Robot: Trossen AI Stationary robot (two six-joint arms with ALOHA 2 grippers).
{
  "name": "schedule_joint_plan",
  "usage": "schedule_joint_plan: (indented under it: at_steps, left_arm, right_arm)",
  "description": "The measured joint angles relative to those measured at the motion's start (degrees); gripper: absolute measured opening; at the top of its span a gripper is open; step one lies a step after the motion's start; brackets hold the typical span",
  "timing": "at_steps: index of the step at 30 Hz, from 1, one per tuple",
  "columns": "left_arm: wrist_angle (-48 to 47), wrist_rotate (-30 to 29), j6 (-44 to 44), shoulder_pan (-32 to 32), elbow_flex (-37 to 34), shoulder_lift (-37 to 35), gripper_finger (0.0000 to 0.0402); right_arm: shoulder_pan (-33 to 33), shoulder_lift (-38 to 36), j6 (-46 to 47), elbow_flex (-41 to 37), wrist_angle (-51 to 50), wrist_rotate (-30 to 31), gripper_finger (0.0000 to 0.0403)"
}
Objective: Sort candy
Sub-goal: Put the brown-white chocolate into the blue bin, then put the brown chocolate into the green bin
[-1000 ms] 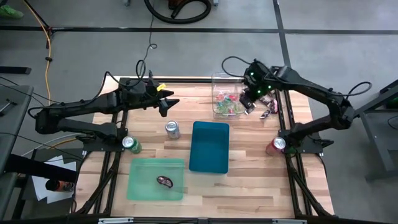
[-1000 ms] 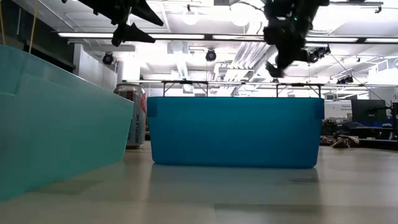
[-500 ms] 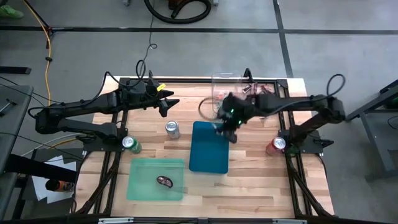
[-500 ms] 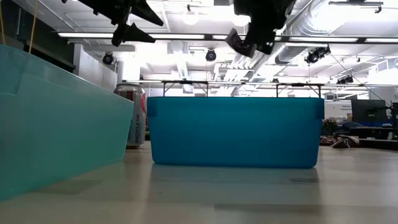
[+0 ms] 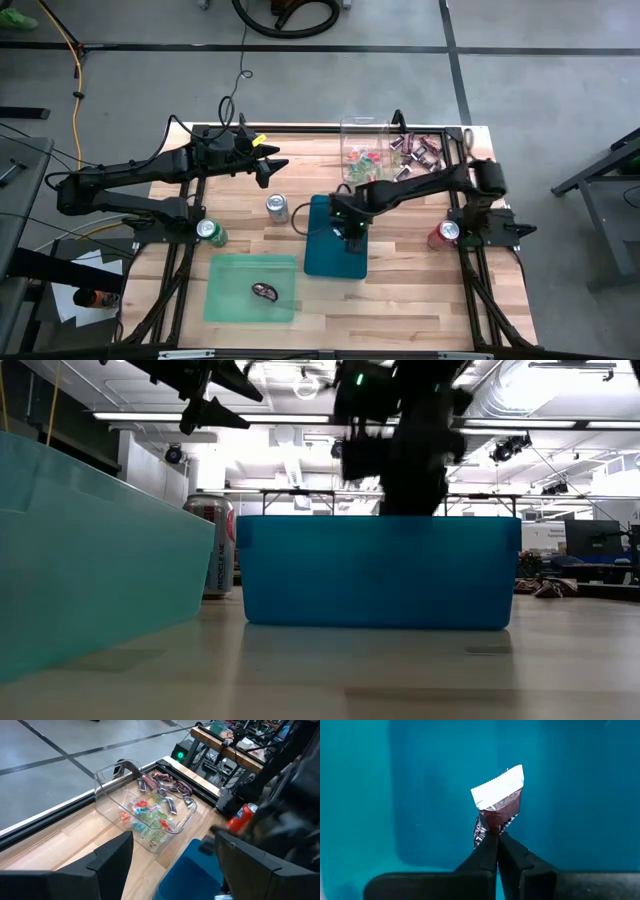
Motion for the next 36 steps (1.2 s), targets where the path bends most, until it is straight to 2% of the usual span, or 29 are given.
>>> schedule_joint_plan:
  at_steps: [5,12,15,20,23,26,32,36]
  left_arm:
    - [0.0,0.0,0.0,0.0,0.0,0.0,0.0266]
    - [0.0,0.0,0.0,0.0,0.0,0.0,0.0266]
    - [0.0,0.0,0.0,0.0,0.0,0.0,0.0266]
    - [0.0,0.0,0.4,0.0,0.0,0.0,0.0266]
    - [0.0,0.0,0.5,0.0,0.0,0.0,0.0266]
    - [0.0,0.0,0.6,0.0,0.0,0.0,0.0266]
    - [0.0,0.0,1.0,0.0,0.0,0.0,0.0266]
    - [0.0,0.0,1.7,0.0,0.0,0.0,0.0266]
  right_arm:
    - [0.0,4.9,0.2,0.0,0.6,0.0,0.0]
    - [0.1,5.5,1.6,0.1,1.9,-0.1,0.0011]
    - [0.1,5.6,1.5,0.7,1.8,-0.1,0.0046]
    - [0.4,5.7,-0.5,3.8,-1.2,0.3,0.0142]
    - [0.7,5.7,-3.5,7.2,-5.7,0.6,0.0199]
    - [0.6,5.7,-5.9,11.2,-11.7,0.6,0.0239]
    - [-1.3,4.7,-10.1,15.7,-21.0,0.9,0.0261]
    - [-3.5,-1.3,-10.3,13.4,-20.9,4.5,0.0262]
